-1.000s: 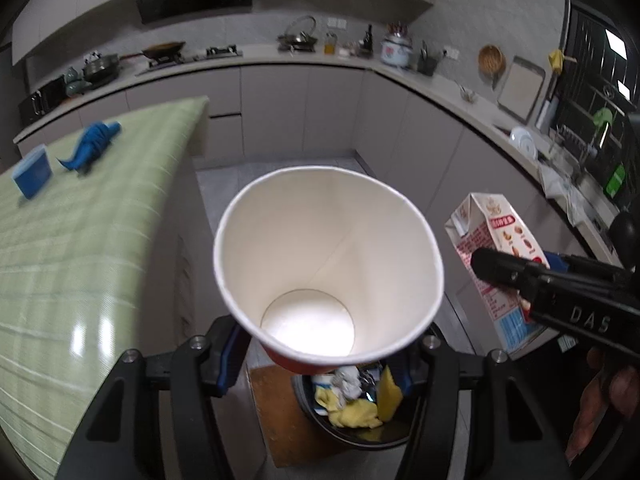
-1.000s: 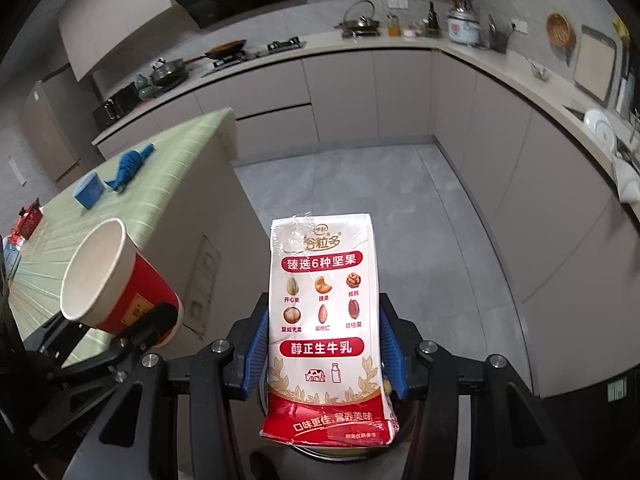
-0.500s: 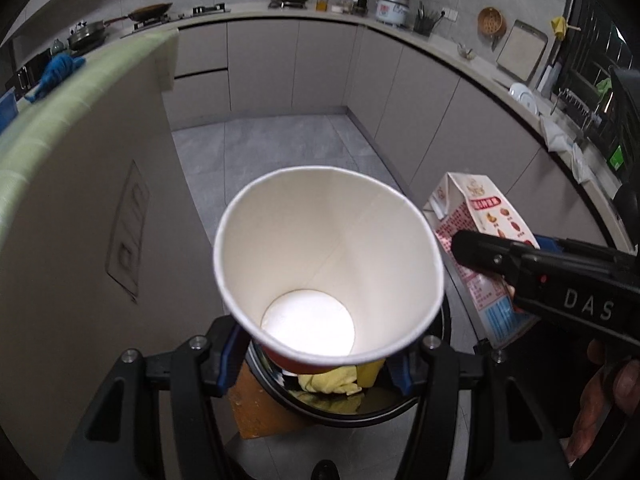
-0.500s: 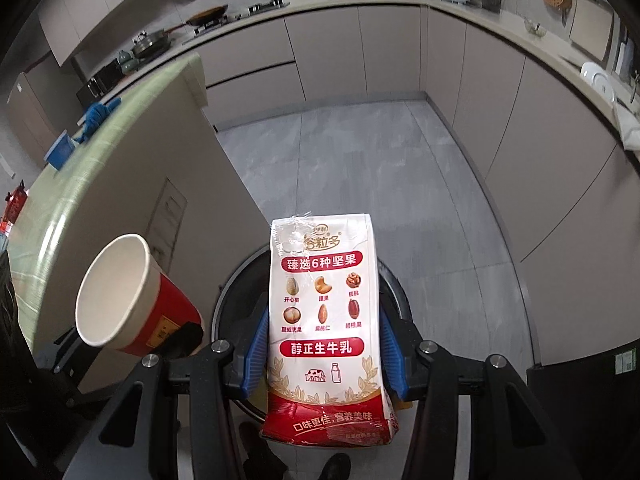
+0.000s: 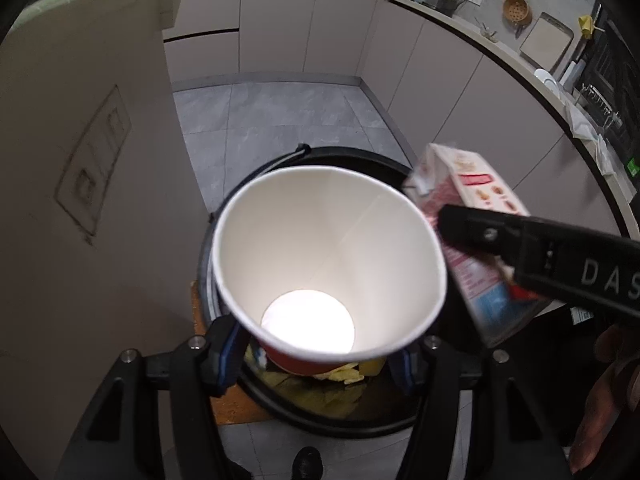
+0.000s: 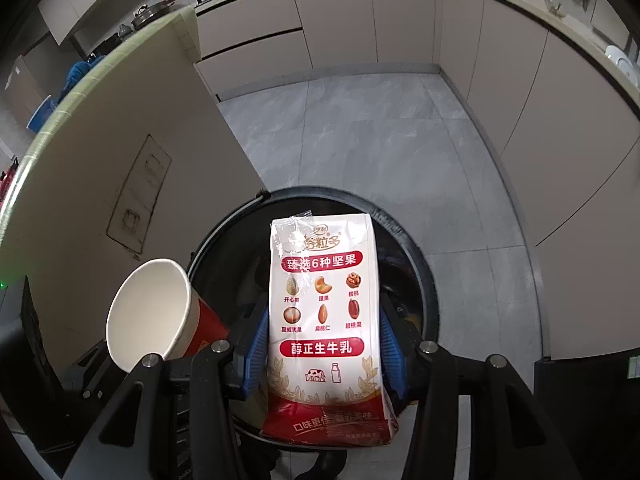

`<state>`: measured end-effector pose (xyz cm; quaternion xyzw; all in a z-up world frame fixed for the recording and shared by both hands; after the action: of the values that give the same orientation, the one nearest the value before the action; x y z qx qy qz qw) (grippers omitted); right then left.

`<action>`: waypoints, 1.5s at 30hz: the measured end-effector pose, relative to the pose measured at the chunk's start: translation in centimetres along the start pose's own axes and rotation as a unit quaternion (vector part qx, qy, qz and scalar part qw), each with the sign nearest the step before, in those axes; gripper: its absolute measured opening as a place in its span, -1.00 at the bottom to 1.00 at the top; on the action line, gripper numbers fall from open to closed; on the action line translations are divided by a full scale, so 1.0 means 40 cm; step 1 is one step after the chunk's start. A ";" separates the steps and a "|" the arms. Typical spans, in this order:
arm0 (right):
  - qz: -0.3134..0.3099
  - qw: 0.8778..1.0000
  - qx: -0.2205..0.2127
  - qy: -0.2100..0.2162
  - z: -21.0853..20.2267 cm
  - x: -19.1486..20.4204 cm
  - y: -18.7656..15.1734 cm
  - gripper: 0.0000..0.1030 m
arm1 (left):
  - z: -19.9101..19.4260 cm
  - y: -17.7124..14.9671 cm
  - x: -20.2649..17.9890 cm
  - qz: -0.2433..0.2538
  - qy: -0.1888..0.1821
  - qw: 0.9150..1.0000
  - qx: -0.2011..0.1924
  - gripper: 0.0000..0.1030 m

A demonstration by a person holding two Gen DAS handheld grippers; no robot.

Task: Collect trash
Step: 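Carry the paper cup and milk carton over the black bin and release both, then move both open grippers back toward the blue bowl and blue towel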

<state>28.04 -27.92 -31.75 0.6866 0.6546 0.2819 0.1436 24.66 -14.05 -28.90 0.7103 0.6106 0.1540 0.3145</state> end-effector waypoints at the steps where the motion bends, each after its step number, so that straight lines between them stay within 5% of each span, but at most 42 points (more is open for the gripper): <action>1: -0.002 1.000 0.004 -0.001 0.013 -0.004 0.003 0.09 | 0.009 -0.004 0.000 -0.002 0.005 1.000 0.004 0.42; 2: 0.005 1.000 0.002 -0.021 0.019 -0.028 0.013 0.26 | 0.006 -0.003 0.014 -0.001 0.027 1.000 0.004 0.68; 3: 0.019 0.999 -0.005 -0.031 0.013 -0.047 0.023 0.92 | -0.001 0.004 0.022 -0.001 0.036 0.999 -0.004 0.77; 4: 0.034 0.999 -0.013 -0.031 0.005 -0.061 0.036 1.00 | -0.013 0.016 0.028 -0.002 0.042 0.999 -0.015 0.90; 10: 0.050 0.997 -0.040 -0.050 -0.071 -0.103 0.105 1.00 | -0.070 0.079 0.039 -0.001 0.062 0.997 -0.033 0.96; 30: 0.032 0.990 -0.111 -0.081 -0.243 -0.099 0.223 1.00 | -0.209 0.233 0.020 0.009 0.039 0.995 -0.095 0.99; 45: 0.015 0.984 -0.170 -0.058 -0.358 0.024 0.300 1.00 | -0.379 0.294 0.115 -0.017 0.073 0.987 -0.143 0.99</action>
<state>29.59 -30.67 -13.31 0.6774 0.5772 0.3510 0.2911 25.56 -6.36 -10.75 0.6341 0.6160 0.2860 0.3697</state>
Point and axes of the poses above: each gripper's, at about its wrist camera, not at the fingertips, and z roughly the way its jaws point, x to its left, y to its top, the point moved 10 cm from there along z, roughly the way its jaws point, and after that the axes turned 11 degrees about -x, right-handed, at the moved point
